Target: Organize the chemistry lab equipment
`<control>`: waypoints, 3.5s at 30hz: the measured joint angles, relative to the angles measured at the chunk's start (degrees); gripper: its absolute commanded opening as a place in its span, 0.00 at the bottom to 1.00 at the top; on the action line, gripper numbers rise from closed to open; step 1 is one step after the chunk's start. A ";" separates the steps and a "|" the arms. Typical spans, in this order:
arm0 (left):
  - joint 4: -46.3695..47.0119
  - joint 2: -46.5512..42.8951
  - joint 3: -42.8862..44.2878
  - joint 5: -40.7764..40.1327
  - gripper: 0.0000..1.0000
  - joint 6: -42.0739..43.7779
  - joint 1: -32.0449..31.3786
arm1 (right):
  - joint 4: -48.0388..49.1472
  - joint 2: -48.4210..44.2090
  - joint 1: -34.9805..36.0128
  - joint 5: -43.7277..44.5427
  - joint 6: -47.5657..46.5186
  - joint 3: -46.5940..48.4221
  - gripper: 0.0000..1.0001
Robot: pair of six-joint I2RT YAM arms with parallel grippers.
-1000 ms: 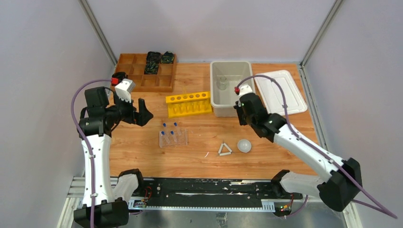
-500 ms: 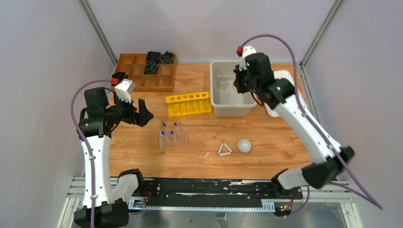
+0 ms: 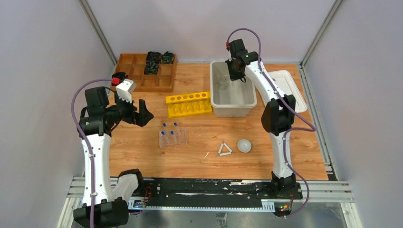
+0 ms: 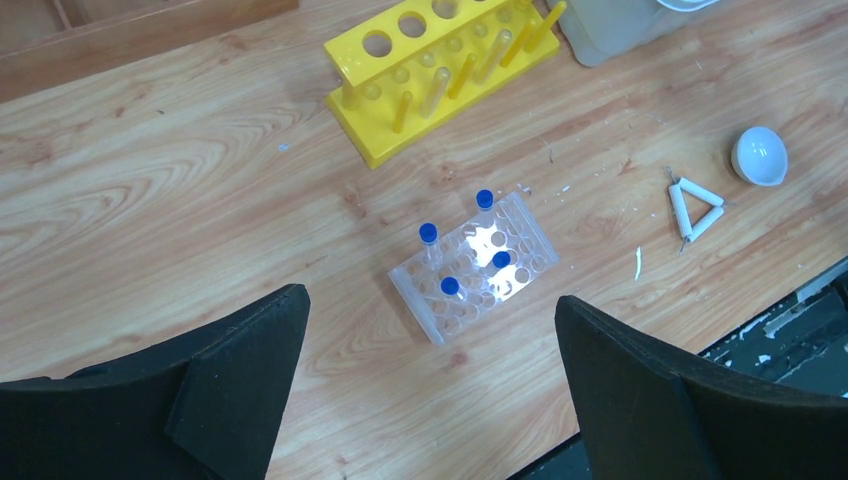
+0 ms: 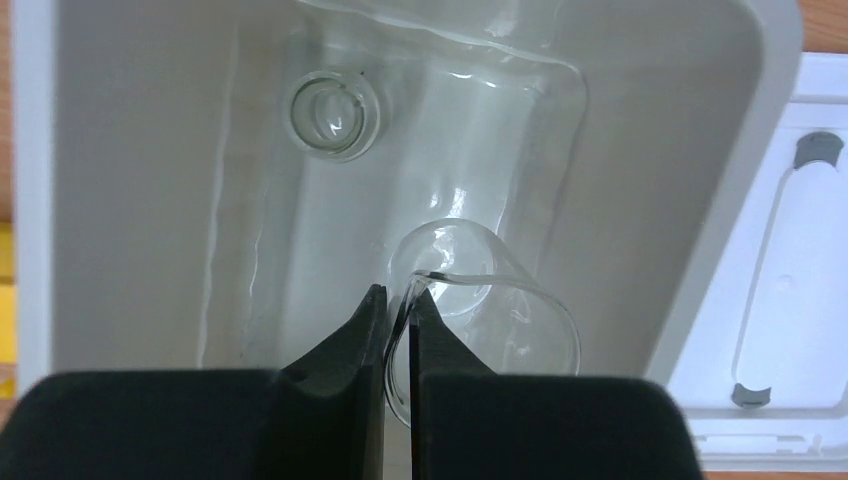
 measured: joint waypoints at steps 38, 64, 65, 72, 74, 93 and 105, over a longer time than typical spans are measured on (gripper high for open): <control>6.29 13.07 1.86 1.03 1.00 -5.75 -0.09 | 8.92 -9.53 2.69 5.35 -0.50 -6.91 0.43; 6.99 12.50 2.10 0.13 1.00 -8.61 -0.50 | 14.16 -54.42 31.28 21.18 27.89 -80.91 0.40; 6.97 12.22 1.99 0.09 1.00 -8.59 -0.50 | 14.91 -53.20 31.30 21.24 27.96 -80.94 0.39; 6.99 11.17 1.55 -0.07 1.00 -7.96 -0.50 | 19.91 -46.69 31.36 21.79 27.82 -81.59 0.36; 6.99 11.17 1.55 -0.07 1.00 -7.93 -0.50 | 21.07 -45.51 31.39 21.92 27.85 -82.47 0.35; 6.99 11.17 1.55 -0.09 1.00 -7.67 -0.50 | 22.82 -48.15 32.50 24.92 28.15 -86.73 0.00; 6.88 11.17 2.99 -0.07 1.00 -7.34 -0.50 | 9.42 -57.48 32.68 19.58 16.41 -55.28 0.00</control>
